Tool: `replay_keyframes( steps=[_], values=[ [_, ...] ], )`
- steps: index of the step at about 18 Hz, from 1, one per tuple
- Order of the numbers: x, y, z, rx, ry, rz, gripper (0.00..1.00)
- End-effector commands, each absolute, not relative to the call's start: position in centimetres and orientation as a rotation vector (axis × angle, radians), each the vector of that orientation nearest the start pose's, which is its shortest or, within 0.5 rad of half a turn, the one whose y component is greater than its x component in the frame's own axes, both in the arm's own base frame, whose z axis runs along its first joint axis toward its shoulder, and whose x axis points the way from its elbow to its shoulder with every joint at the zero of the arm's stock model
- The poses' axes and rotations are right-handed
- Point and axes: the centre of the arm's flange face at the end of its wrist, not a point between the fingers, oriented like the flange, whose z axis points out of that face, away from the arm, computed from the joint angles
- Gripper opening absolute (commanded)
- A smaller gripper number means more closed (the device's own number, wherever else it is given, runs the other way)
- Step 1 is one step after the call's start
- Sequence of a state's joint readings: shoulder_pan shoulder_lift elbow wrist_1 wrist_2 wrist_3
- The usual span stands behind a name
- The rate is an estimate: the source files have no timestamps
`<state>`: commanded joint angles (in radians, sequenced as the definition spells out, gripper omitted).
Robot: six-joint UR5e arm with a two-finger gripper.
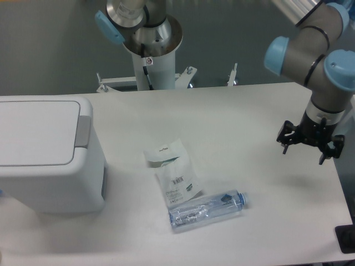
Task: Open the trash can
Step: 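Raise the open gripper up from its start position beside the table, then move the gripper across the table toward the white trash bin lid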
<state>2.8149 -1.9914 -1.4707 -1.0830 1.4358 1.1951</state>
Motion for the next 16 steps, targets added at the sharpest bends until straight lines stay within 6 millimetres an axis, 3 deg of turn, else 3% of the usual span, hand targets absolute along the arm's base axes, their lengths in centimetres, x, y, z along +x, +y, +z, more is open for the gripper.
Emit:
replay_keyframes(
  steps=[3, 6, 10, 13, 16],
  values=[
    [-54.9, 34.1, 34.2, -2.961, -0.090, 0.122, 1.00],
    [-53.4, 32.6, 34.3, -2.963, -0.185, 0.103, 1.00],
    [-51.1, 32.1, 37.1, -2.929, -0.264, 0.129, 1.00],
    [-49.9, 33.6, 39.2, -2.921, -0.357, 0.057, 1.00],
    [-48.2, 36.2, 42.8, -2.921, -0.407, -0.106, 1.00]
  ],
)
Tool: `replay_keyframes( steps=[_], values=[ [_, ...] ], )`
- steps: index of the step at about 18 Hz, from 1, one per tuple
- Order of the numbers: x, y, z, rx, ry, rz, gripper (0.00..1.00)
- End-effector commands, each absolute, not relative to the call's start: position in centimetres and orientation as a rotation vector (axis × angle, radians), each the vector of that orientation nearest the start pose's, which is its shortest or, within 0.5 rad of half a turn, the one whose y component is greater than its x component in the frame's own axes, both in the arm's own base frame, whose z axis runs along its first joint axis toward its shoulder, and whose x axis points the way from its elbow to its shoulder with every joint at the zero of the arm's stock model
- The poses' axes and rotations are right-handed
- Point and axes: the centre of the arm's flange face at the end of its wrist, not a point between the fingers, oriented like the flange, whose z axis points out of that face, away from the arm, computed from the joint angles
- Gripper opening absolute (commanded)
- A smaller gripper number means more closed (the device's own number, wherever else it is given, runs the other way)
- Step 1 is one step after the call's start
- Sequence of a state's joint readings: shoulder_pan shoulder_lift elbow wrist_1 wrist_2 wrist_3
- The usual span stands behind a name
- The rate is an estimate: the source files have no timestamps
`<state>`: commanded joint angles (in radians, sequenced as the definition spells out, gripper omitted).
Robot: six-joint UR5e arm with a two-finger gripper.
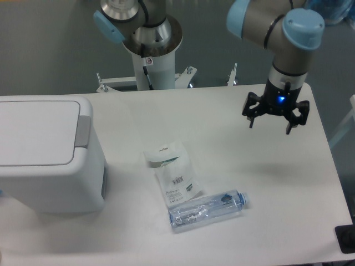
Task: Open the trash can
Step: 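Move the gripper across the table toward the white trash bin lid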
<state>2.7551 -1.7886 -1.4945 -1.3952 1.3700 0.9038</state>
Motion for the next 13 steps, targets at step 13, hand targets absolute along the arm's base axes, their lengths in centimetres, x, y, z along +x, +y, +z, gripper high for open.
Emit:
replay_keyframes(
  steps=[13],
  values=[
    [-36.4, 48.6, 47.7, -2.779, -0.713, -0.440, 1.00]
  ],
)
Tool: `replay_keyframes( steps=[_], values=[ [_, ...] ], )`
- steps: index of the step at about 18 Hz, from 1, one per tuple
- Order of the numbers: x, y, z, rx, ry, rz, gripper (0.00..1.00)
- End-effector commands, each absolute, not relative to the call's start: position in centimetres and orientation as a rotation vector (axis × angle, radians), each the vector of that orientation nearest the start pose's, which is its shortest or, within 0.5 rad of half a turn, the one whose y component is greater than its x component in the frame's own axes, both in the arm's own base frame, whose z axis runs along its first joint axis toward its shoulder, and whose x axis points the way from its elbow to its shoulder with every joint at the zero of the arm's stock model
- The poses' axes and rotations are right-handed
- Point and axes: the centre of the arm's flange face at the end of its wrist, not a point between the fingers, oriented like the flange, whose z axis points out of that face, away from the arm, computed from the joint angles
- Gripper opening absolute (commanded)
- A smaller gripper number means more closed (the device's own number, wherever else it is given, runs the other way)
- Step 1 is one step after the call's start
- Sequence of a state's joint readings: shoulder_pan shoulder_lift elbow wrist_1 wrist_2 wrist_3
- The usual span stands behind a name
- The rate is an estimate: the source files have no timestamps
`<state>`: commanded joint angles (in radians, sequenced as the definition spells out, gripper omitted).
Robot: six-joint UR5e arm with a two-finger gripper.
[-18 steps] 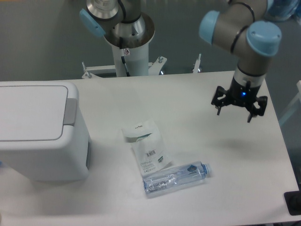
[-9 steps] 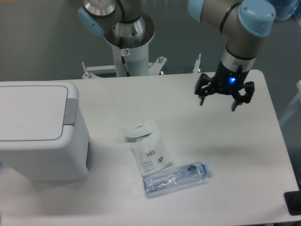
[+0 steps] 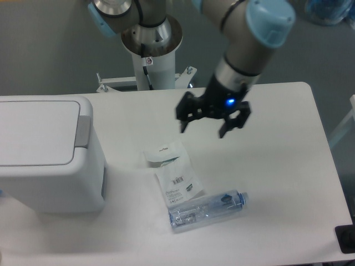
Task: Open the trash can
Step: 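Move the gripper across the table toward the white trash bin lid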
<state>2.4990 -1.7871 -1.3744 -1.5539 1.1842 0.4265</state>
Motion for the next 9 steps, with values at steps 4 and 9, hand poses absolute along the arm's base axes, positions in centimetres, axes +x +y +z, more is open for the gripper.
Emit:
replay_keyframes(
  steps=[4, 9],
  values=[
    [-33.2, 50.3, 48.8, -2.752, -0.755, -0.483, 1.00],
    [-30.4, 52.6, 49.5, -2.709, -0.654, -0.511, 1.00]
  ],
)
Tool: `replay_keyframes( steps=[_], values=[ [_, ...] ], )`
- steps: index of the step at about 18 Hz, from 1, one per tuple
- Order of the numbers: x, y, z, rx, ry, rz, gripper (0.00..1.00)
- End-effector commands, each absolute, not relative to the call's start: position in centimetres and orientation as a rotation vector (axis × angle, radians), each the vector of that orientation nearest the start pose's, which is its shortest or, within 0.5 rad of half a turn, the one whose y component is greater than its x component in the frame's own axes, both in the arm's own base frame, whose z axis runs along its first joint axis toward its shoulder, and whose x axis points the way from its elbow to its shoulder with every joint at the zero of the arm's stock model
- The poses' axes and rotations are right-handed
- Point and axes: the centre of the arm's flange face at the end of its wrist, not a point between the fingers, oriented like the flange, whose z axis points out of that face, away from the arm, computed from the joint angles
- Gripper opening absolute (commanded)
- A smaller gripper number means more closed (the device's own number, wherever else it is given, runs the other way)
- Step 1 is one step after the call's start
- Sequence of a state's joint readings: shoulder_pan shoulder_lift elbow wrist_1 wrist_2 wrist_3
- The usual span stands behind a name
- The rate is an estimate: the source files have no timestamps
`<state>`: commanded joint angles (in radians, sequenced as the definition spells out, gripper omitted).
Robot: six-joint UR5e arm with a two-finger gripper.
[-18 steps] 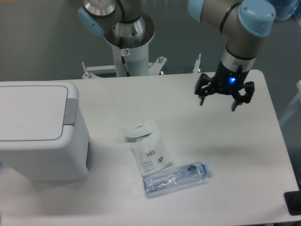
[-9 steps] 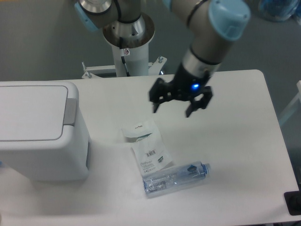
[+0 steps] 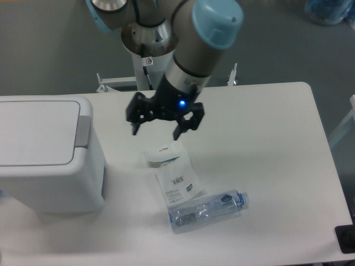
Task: Open the trash can
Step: 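Move the gripper across the table toward the white trash bin lid, then push the gripper against the bin lid edge to flip it open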
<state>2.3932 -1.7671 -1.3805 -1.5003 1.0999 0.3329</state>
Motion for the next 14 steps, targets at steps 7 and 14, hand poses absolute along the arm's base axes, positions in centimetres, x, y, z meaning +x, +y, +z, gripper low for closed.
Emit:
replay_keyframes(
  steps=[7, 14],
  values=[
    [-27.8, 53.7, 49.0, -2.736, -0.598, -0.531, 1.00],
    [-26.1, 54.1, 47.9, -2.765, -0.574, -0.549, 1.00]
  ],
)
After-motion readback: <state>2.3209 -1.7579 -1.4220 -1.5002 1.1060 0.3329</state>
